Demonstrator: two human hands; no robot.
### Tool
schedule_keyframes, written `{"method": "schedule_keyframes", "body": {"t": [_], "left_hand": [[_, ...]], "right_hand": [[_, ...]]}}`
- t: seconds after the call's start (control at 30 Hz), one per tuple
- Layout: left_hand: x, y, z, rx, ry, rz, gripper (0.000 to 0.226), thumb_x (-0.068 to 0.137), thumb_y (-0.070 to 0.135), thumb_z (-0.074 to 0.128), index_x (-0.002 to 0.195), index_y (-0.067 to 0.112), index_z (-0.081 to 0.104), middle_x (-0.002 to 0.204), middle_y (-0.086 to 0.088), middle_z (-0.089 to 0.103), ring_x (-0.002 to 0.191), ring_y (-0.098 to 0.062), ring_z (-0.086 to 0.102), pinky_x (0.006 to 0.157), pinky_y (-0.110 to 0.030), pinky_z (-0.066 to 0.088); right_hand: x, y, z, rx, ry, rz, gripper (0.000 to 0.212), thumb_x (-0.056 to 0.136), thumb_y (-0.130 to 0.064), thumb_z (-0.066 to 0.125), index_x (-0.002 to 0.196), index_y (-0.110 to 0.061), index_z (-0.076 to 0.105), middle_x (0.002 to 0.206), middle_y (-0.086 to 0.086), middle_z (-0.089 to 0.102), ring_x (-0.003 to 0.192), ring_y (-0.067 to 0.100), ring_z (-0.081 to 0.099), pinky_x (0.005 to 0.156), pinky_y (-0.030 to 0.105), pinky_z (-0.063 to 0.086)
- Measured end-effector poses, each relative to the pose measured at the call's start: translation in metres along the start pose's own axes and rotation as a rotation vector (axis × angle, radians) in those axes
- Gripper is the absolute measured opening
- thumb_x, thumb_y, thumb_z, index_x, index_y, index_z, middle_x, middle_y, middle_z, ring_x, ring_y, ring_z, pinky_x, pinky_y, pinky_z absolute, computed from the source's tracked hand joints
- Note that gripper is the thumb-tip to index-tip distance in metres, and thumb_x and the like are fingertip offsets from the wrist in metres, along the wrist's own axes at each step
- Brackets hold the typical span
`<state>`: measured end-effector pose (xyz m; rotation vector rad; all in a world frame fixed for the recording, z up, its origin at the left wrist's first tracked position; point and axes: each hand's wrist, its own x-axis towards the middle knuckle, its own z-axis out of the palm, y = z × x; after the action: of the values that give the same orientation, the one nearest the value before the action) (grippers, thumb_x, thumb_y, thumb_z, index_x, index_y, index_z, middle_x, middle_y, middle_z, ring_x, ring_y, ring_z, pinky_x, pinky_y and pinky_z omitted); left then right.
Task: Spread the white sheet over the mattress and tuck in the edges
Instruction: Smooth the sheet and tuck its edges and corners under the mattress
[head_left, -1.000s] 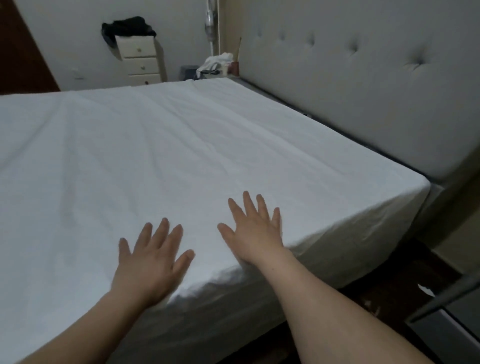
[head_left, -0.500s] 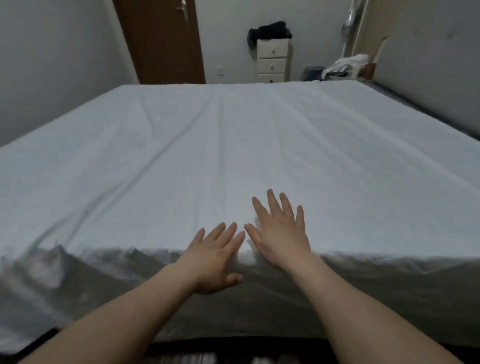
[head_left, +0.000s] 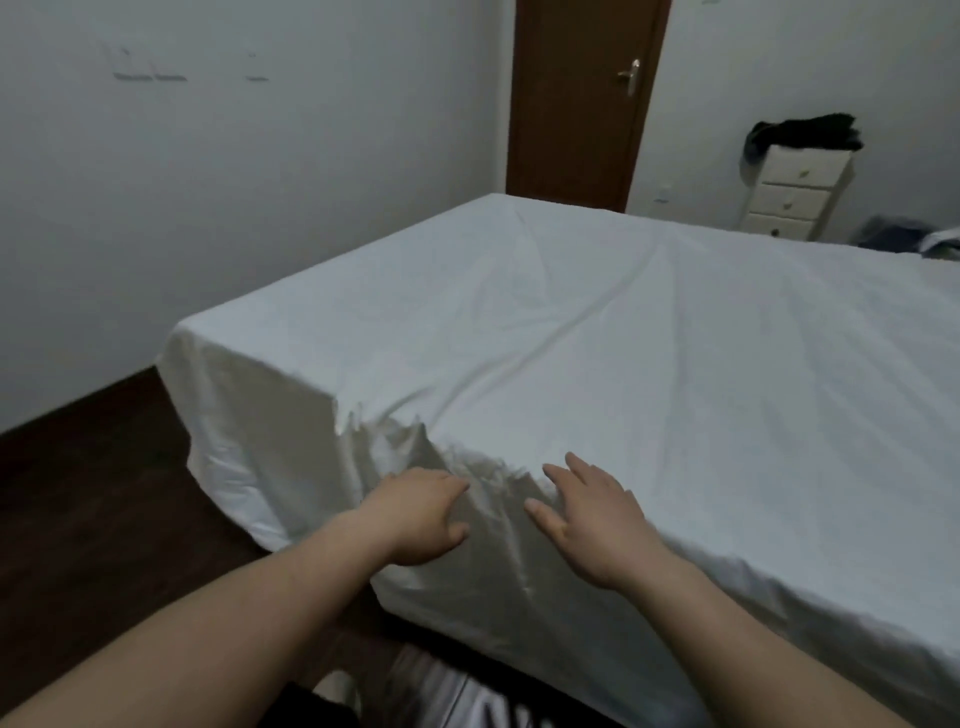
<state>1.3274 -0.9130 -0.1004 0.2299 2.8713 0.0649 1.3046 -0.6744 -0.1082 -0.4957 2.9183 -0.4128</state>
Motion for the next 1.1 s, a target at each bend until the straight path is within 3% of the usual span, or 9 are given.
{"method": "schedule_keyframes", "body": {"t": [0.27,0.4,0.47,0.6,0.67,0.77,0.83,0.97,1.1], "left_hand": [[-0.011,-0.083,-0.024,-0.355,0.175,-0.358,0.055,0.101,0.049,0.053,0.146,0.016,0.054,0.149,-0.003,0.056,0.134,-0.022,0.053,0.106,-0.033,0.043],[-0.002,-0.130,-0.030,-0.581,0.301,-0.564,0.036,0.102,0.046,0.051,0.108,0.016,0.070,0.104,-0.003,0.072,0.097,-0.027,0.066,0.086,-0.037,0.052],[0.013,-0.156,-0.028,-0.748,0.336,-0.674,0.031,0.101,0.047,0.051,0.101,0.020,0.066,0.097,0.001,0.068,0.094,-0.026,0.064,0.085,-0.037,0.052],[0.064,-0.244,-0.019,-1.093,0.442,-0.843,0.058,0.082,0.068,0.046,0.105,0.018,0.067,0.096,-0.009,0.070,0.096,-0.038,0.069,0.074,-0.039,0.051],[0.083,-0.275,-0.025,-1.192,0.436,-0.878,0.059,0.087,0.066,0.045,0.111,0.016,0.065,0.093,-0.009,0.066,0.086,-0.035,0.068,0.075,-0.039,0.051],[0.107,-0.312,-0.038,-1.252,0.394,-0.889,0.049,0.098,0.059,0.044,0.113,0.016,0.060,0.108,-0.010,0.066,0.100,-0.033,0.068,0.095,-0.049,0.055],[0.122,-0.337,-0.037,-1.277,0.340,-0.908,0.049,0.097,0.062,0.043,0.107,0.016,0.060,0.109,-0.007,0.066,0.100,-0.030,0.067,0.095,-0.050,0.056],[0.155,-0.370,-0.018,-1.309,0.312,-0.922,0.057,0.093,0.060,0.043,0.097,0.007,0.062,0.081,-0.011,0.068,0.072,-0.030,0.063,0.075,-0.040,0.056],[0.171,-0.391,-0.014,-1.281,0.279,-0.894,0.046,0.101,0.047,0.049,0.084,0.005,0.060,0.069,-0.012,0.064,0.060,-0.028,0.059,0.061,-0.034,0.045]], "right_hand": [[0.066,-0.079,0.003,-0.030,-0.006,-0.205,0.072,0.096,-0.071,0.033,0.157,-0.033,0.032,0.169,-0.004,0.023,0.155,0.026,0.018,0.121,0.057,0.023],[0.119,-0.112,0.009,-0.033,-0.024,-0.262,0.066,0.100,-0.064,0.040,0.157,-0.031,0.033,0.169,-0.003,0.024,0.156,0.026,0.016,0.123,0.054,0.021],[0.146,-0.129,0.017,-0.074,-0.013,-0.308,0.066,0.100,-0.063,0.042,0.155,-0.029,0.037,0.167,-0.001,0.028,0.155,0.028,0.019,0.122,0.051,0.024],[0.212,-0.185,0.044,-0.089,0.022,-0.362,0.064,0.101,-0.060,0.042,0.155,-0.026,0.040,0.167,0.002,0.030,0.156,0.032,0.015,0.125,0.047,0.017],[0.239,-0.213,0.054,-0.102,0.022,-0.385,0.064,0.100,-0.061,0.040,0.154,-0.025,0.042,0.165,0.002,0.033,0.155,0.033,0.017,0.124,0.048,0.019],[0.281,-0.259,0.069,-0.112,0.005,-0.429,0.066,0.096,-0.062,0.038,0.150,-0.024,0.045,0.160,0.002,0.040,0.152,0.034,0.023,0.121,0.051,0.025],[0.303,-0.287,0.078,-0.158,-0.019,-0.448,0.063,0.097,-0.060,0.042,0.147,-0.022,0.047,0.155,0.003,0.043,0.148,0.034,0.029,0.119,0.052,0.028],[0.330,-0.313,0.087,-0.161,-0.075,-0.350,0.060,0.095,-0.060,0.045,0.139,-0.019,0.044,0.148,0.006,0.044,0.142,0.038,0.033,0.114,0.055,0.033],[0.355,-0.319,0.091,-0.161,-0.135,-0.178,0.079,0.089,-0.071,0.041,0.151,-0.023,0.028,0.161,0.008,0.025,0.149,0.042,0.018,0.115,0.067,0.022]]}}
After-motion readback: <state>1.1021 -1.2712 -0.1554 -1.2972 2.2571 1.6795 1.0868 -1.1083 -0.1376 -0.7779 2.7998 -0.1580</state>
